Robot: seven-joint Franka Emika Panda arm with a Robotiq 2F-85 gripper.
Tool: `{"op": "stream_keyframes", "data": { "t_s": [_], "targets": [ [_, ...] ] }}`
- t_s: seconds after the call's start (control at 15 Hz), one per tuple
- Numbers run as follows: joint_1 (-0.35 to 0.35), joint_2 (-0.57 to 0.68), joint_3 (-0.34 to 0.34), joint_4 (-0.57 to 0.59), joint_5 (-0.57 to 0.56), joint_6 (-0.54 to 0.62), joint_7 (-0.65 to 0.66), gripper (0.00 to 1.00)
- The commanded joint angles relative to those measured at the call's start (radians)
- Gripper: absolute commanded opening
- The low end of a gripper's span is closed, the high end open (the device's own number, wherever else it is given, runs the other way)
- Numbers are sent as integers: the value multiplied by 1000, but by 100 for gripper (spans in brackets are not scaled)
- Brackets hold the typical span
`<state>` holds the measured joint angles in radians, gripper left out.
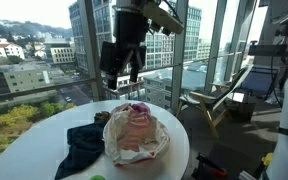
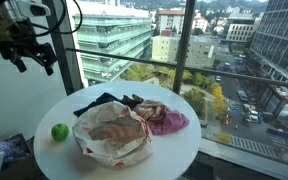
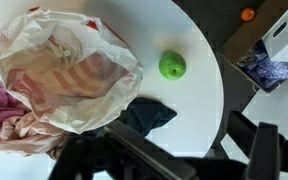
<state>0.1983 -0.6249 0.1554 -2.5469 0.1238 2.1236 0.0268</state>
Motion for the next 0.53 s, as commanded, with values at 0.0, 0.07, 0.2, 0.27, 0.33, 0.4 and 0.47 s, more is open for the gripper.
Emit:
{"op": "stream_keyframes", "data": {
  "t_s": [0.0, 0.07, 0.2, 0.27, 0.33, 0.4, 0.47],
  "targets": [
    [0, -1, -1, 6, -1, -3, 1, 100],
    [0, -3, 0, 9, -1, -3, 1, 100],
    [0, -6, 0, 11, -1, -3, 1, 100],
    [0, -6, 0, 11, -1, -3, 1, 100],
    [-6, 21, 7, 17, -13, 20, 2, 100],
    [-13, 72, 14, 27, -28, 61, -3, 100],
    [-13, 126, 14, 44, -26, 84, -3, 100]
  ]
}}
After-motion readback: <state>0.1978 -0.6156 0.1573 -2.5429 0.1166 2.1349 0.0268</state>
